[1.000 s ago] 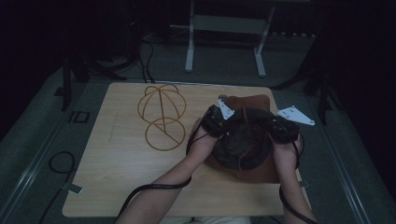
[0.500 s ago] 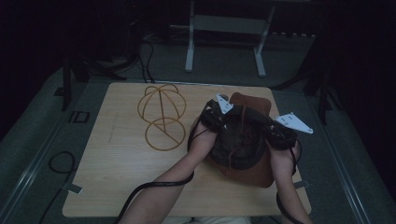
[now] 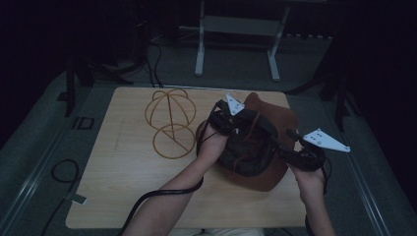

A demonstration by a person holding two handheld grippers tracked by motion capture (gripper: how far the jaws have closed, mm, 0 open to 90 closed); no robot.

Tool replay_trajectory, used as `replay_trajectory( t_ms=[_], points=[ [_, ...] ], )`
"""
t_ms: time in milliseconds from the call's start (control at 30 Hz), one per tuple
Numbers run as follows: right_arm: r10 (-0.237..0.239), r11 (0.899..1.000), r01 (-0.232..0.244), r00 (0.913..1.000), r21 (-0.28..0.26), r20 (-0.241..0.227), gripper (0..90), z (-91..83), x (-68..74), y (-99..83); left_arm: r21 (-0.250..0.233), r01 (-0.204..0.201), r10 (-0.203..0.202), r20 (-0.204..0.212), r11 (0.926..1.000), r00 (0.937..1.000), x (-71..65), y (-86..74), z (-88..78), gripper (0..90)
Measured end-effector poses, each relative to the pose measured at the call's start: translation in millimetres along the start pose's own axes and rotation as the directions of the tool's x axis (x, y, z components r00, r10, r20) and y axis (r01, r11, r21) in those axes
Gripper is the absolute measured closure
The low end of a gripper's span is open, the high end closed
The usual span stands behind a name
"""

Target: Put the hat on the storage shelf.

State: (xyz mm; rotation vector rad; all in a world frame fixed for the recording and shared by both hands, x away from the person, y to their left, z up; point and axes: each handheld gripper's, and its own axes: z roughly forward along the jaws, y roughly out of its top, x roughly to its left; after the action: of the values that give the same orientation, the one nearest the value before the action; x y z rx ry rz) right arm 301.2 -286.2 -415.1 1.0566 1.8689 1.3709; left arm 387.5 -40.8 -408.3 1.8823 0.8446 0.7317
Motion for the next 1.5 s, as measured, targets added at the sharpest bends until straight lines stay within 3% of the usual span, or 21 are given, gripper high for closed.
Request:
replay_trajectory(
  t_ms=[200,233,400,533,633,700,733,800,833,900,933,1000,1033,1100,1167,1200,1267,1367,1400,1467,1500],
  points=[
    [-0.004,1.0,0.005,1.0,-0.025,0.005,27.4,-17.2,-6.4,1.8,-0.035,-0.011,0.012,0.014,0.9993,0.9998,2.7,-0.8,-5.0,87.0],
    [-0.004,0.999,0.005,0.9997,-0.038,0.025,27.9,-24.4,-13.7,1.2,-0.084,-0.035,0.039,0.041,0.9958,0.9984,5.3,-2.6,-12.2,86.9],
    [0.012,1.0,-0.012,0.9992,-0.026,0.037,32.3,-35.4,-30.3,-1.7,-0.121,-0.022,0.033,0.084,0.9924,0.996,15.5,-8.2,-21.1,86.8],
    [0.01,1.0,-0.009,0.9977,-0.019,0.067,33.1,-39.6,-38.3,-5.1,-0.164,-0.021,0.041,0.116,0.9862,0.9924,23.7,-12.7,-27.5,86.8],
    [0.02,1.0,-0.019,0.9949,-0.012,0.099,34.4,-43.1,-47.7,-9.2,-0.214,-0.029,0.062,0.148,0.9764,0.9871,31.2,-17.5,-35.0,86.7],
    [0.026,1.0,-0.025,0.9939,-0.007,0.107,35.1,-44.4,-51.8,-11.2,-0.264,-0.029,0.084,0.199,0.9641,0.9763,35.6,-19.8,-40.1,86.7],
    [0.026,1.0,-0.025,0.9926,-0.006,0.119,35.5,-44.8,-53.4,-12.5,-0.27,-0.032,0.087,0.197,0.9625,0.9765,35.9,-20.1,-41.5,86.7],
    [0.032,0.999,-0.032,0.9929,-0.001,0.114,35.9,-44.5,-54.8,-14.2,-0.301,-0.019,0.095,0.237,0.9534,0.9669,38.8,-21.2,-44.6,86.7],
    [0.034,0.999,-0.034,0.9934,-0.002,0.11,36.0,-43.8,-54.5,-15.3,-0.308,-0.021,0.099,0.24,0.9512,0.9657,39.0,-21.6,-45.5,86.7],
    [0.027,1.0,-0.027,0.9952,0.002,0.094,36.3,-42.6,-52.5,-16.4,-0.338,-0.011,0.116,0.29,0.9412,0.9499,41.3,-23.3,-48.2,86.6],
    [0.017,1.0,-0.018,0.996,0.007,0.087,36.3,-41.6,-50.4,-16.9,-0.342,-0.018,0.123,0.287,0.9394,0.9501,41.1,-23.5,-49.0,86.7],
    [0.009,1.0,-0.01,0.9973,0.008,0.072,36.4,-39.8,-48.8,-17.5,-0.371,-0.01,0.141,0.328,0.9285,0.9341,42.2,-25.1,-51.1,86.6],
    [0.011,1.0,-0.011,0.9979,0.002,0.064,37.2,-39.2,-48.2,-17.8,-0.377,-0.014,0.148,0.33,0.926,0.9323,42.0,-25.5,-51.7,86.6],
    [0.02,1.0,-0.019,0.9988,-0.004,0.045,37.3,-38.5,-47.9,-18.2,-0.4,0.009,0.153,0.371,0.9165,0.9157,43.5,-27.4,-52.2,86.6],
    [0.018,1.0,-0.018,0.9993,-0.007,0.031,37.3,-38.0,-46.8,-18.5,-0.405,0.002,0.162,0.372,0.9143,0.9139,43.7,-28.2,-52.3,86.6],
    [0.012,1.0,-0.012,0.9996,-0.006,0.026,37.3,-37.2,-45.5,-18.8,-0.42,0.015,0.171,0.401,0.9073,0.9,44.9,-30.2,-51.3,86.6],
    [-0.009,1.0,0.009,0.9999,0.0,0.004,37.3,-35.2,-40.2,-18.5,-0.429,0.019,0.183,0.425,0.903,0.8867,46.2,-31.6,-50.4,86.6],
    [-0.017,1.0,0.017,0.9995,-0.011,-0.025,37.3,-34.9,-34.0,-16.9,-0.441,0.007,0.205,0.431,0.8974,0.8786,44.7,-33.2,-50.6,86.5],
    [-0.023,1.0,0.022,0.9989,-0.018,-0.041,37.3,-34.6,-31.4,-16.4,-0.447,0.011,0.21,0.442,0.8945,0.8723,43.9,-33.5,-50.6,86.5],
    [-0.043,0.999,0.041,0.9964,-0.027,-0.073,37.3,-32.7,-24.2,-15.3,-0.478,0.0,0.244,0.449,0.8784,0.8594,40.8,-34.3,-51.2,86.5],
    [-0.055,0.998,0.053,0.9946,-0.028,-0.088,37.3,-31.1,-20.4,-14.6,-0.487,0.004,0.254,0.463,0.8735,0.8492,39.4,-34.1,-51.5,86.5]
  ],
)
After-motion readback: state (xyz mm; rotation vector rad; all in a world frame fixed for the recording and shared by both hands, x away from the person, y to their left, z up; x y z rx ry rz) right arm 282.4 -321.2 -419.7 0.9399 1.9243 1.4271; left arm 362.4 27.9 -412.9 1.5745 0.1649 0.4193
